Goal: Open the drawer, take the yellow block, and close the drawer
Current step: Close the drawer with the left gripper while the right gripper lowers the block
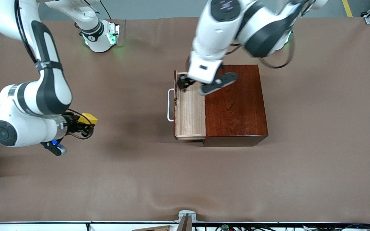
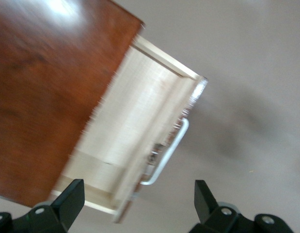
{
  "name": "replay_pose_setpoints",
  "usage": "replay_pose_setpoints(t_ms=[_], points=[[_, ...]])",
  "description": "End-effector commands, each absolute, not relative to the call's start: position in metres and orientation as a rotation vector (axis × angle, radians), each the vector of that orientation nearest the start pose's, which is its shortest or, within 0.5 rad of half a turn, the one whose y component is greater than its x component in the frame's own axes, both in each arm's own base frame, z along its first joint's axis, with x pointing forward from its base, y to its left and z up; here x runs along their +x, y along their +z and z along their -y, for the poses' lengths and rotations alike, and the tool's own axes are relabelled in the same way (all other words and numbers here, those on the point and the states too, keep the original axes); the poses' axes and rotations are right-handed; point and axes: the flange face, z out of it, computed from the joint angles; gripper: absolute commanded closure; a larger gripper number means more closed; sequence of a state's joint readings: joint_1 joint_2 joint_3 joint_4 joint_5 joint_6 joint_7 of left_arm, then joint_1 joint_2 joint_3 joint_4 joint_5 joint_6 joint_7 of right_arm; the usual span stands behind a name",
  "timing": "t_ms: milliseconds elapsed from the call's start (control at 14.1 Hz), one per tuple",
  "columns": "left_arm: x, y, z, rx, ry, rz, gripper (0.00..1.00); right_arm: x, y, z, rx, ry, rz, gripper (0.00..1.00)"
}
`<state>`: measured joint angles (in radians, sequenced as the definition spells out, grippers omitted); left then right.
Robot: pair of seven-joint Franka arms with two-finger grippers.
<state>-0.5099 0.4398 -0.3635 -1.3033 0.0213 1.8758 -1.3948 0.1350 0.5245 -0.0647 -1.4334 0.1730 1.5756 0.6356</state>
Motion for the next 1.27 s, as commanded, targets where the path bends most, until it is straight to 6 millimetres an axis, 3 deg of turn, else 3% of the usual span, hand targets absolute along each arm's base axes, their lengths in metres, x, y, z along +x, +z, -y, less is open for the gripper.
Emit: replay_pose_setpoints(t_ms=[0, 142, 283, 496, 637, 779, 1204], points=[[0.48, 0.48, 0.569, -3.167, -0.021, 1.107, 0.0, 0.645, 0.35, -0.045, -2.967, 0.618, -0.785, 1.0], [0.458, 0.451, 0.609, -3.143, -0.187, 1.189, 0.0, 0.639, 0.325, -0.019, -2.988, 0.604, -0.59, 1.0], [0.45, 0.414, 0.632, -3.13, -0.245, 1.273, 0.0, 0.63, 0.297, 0.013, -2.983, 0.571, -0.458, 1.0], [0.446, 0.373, 0.654, -3.094, -0.234, 1.363, 0.0, 0.609, 0.261, 0.024, -3.012, 0.489, -0.38, 1.0], [0.45, 0.366, 0.659, -3.078, -0.25, 1.535, 0.0, 0.593, 0.234, 0.031, -3.093, 0.394, -0.231, 1.0], [0.449, 0.346, 0.661, -3.038, -0.241, 1.586, 0.0, 0.583, 0.219, 0.034, -3.108, 0.305, -0.143, 1.0], [0.449, 0.301, 0.656, -2.878, -0.218, 1.72, 0.0, 0.566, 0.195, 0.034, -3.147, 0.203, -0.091, 1.0]])
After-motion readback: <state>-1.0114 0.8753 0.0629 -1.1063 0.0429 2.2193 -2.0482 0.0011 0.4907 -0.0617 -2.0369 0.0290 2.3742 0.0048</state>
